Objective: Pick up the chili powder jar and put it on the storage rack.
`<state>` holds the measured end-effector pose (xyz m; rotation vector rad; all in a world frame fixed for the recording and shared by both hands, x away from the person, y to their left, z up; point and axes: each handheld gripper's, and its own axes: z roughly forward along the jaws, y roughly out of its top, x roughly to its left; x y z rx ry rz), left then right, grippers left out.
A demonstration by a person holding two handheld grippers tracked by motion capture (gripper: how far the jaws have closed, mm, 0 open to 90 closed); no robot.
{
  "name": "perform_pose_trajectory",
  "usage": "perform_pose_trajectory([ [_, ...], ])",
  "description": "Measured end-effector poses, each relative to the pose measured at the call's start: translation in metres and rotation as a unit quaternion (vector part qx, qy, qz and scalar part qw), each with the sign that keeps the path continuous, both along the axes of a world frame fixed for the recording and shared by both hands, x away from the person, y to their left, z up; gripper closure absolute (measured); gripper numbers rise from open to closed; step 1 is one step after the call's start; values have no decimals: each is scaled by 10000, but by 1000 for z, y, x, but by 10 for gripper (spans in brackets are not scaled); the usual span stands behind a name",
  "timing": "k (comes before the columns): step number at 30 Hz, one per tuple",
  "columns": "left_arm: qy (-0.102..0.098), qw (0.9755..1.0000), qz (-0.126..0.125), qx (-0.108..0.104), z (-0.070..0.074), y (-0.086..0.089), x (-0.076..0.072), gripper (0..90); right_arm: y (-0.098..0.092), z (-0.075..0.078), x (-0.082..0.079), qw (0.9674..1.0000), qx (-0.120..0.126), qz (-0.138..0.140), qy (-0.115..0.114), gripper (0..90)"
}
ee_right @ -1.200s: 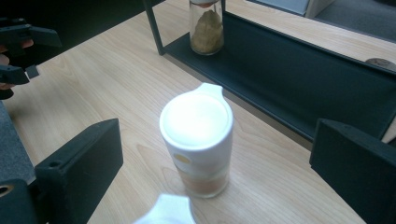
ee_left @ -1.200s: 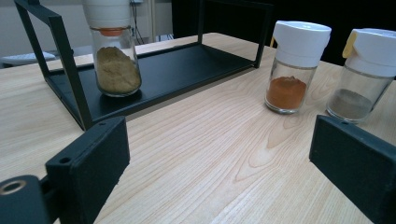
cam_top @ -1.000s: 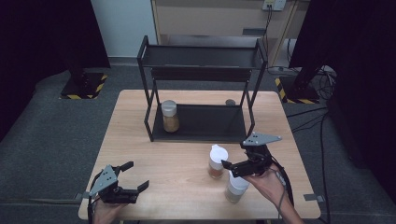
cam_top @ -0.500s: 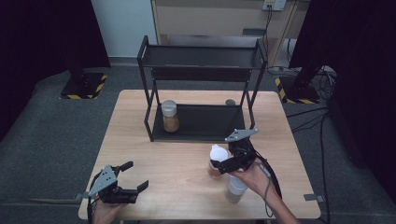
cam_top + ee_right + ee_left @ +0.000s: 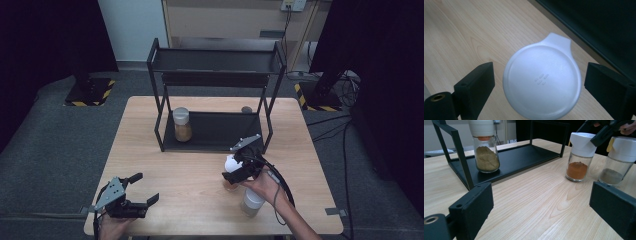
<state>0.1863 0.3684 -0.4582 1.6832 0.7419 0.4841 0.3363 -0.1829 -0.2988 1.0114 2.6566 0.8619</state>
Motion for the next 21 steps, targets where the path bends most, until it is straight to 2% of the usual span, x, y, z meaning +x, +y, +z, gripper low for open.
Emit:
perform_pose_trajectory([
  [4,-3,10000,-16,0,0,0,0,44,10,0,9,9997,-186,53,175,163],
  [10,-8,10000,-18,-2,0,1,0,45,24,3,16,9986,-456,114,248,243],
  [13,-12,10000,-20,-11,0,1,0,45,29,3,17,9979,-574,167,250,262],
  [16,-13,10000,-16,-13,-1,1,0,45,35,4,14,9970,-735,201,144,305],
  [21,-11,10000,-16,-14,-1,1,0,45,34,4,14,9972,-715,186,149,310],
])
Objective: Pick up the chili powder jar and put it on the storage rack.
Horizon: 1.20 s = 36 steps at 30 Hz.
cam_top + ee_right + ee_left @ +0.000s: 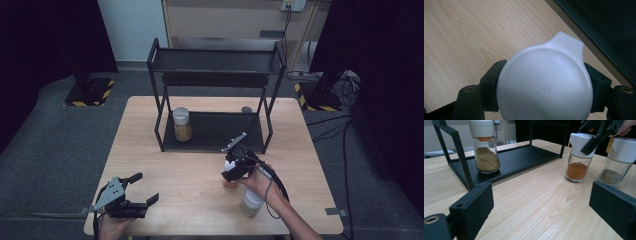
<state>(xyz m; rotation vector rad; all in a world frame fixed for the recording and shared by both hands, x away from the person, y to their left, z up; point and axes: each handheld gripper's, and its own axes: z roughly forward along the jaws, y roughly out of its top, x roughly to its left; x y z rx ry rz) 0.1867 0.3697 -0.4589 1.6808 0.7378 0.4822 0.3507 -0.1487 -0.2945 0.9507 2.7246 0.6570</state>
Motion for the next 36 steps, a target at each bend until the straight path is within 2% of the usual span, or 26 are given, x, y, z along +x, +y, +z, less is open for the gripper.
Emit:
perform_pose_trajectory([
  [7,1,10000,0,10,0,0,0,47,-2,-1,-2,10000,75,-3,-27,314],
  [12,3,10000,-4,12,0,0,0,47,-7,-2,3,9997,220,55,82,315],
  [17,5,10000,-7,11,0,0,1,47,-5,0,5,9996,238,118,105,315],
  [26,12,10000,9,-25,-1,1,0,47,4,16,14,9995,206,249,69,315],
  [33,31,10000,32,-35,-1,2,1,47,11,28,29,9990,250,331,154,315],
  [36,26,10000,39,-55,-2,2,0,47,17,34,34,9991,196,354,127,315],
])
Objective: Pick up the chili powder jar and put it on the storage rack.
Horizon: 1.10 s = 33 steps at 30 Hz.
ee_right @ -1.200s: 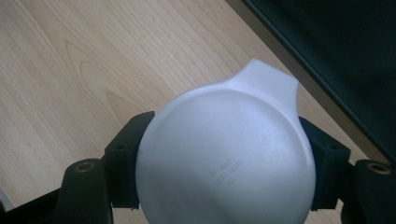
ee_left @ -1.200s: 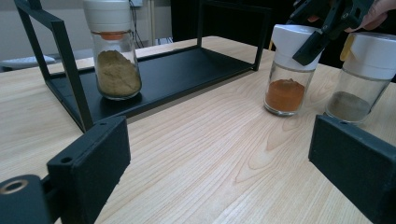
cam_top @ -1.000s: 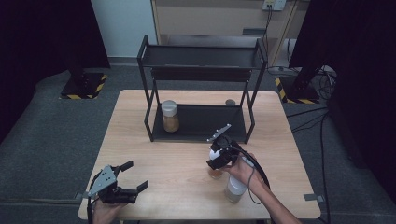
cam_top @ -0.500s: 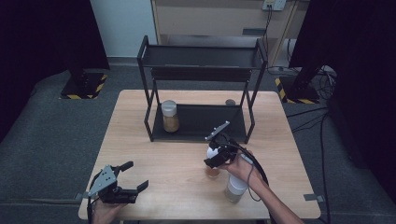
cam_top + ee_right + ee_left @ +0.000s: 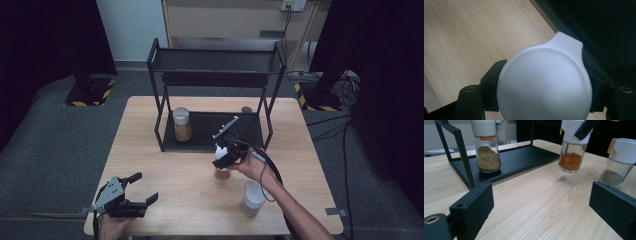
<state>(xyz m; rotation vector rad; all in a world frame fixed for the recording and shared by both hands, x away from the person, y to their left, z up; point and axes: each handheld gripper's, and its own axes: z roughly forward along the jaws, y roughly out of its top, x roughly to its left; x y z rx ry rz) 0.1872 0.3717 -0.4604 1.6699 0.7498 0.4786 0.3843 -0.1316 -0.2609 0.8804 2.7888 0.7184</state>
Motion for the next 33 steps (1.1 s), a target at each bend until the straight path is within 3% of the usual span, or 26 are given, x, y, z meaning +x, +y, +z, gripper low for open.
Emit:
perform_pose_trajectory([
  [17,12,10000,18,-42,-1,1,0,47,24,28,40,10000,-33,-25,-37,315],
  [33,40,9999,41,-93,-2,3,0,47,25,24,80,9992,92,-399,-41,315],
])
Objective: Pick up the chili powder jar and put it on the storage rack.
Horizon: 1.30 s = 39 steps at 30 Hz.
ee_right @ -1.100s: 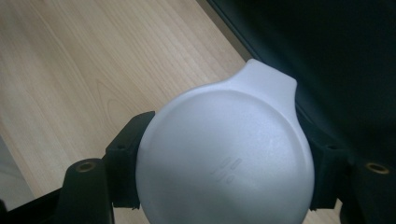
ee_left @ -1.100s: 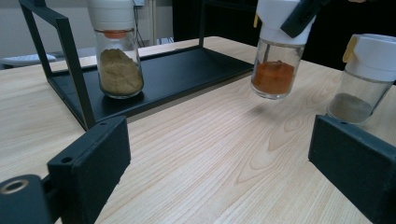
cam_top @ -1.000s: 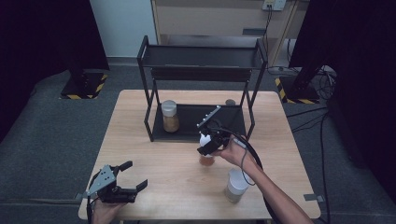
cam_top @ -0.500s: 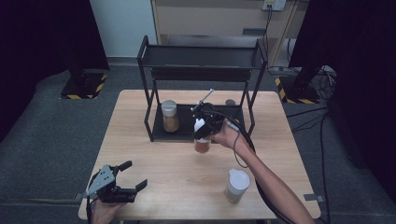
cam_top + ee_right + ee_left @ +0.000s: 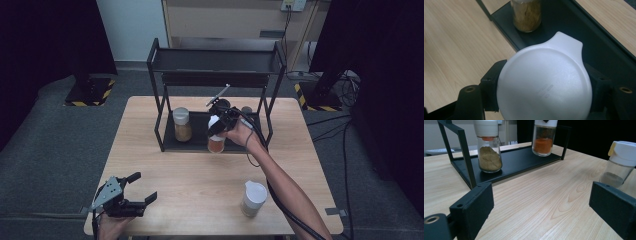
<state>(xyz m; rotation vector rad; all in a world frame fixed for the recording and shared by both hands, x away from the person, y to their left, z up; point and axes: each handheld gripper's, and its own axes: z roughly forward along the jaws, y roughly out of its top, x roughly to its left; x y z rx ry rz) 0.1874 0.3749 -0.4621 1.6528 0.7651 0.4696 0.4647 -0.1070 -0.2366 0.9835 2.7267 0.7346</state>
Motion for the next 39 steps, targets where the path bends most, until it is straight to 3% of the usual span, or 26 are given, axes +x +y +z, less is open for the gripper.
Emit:
perform_pose_trajectory([
  [10,2,10000,-3,-26,-1,1,0,48,11,-4,23,9998,31,-171,33,315],
  [21,0,10000,-7,-30,-1,1,0,48,21,-19,44,9994,-1,-318,120,315],
  [23,-5,10000,-11,-31,-1,1,0,48,21,-23,48,9990,96,-405,166,315],
  [29,11,10000,-8,-51,-1,2,0,48,30,-30,55,9993,-106,-358,73,315],
  [39,11,10000,-20,-47,-2,2,1,48,35,-41,68,9987,-126,-458,177,315],
])
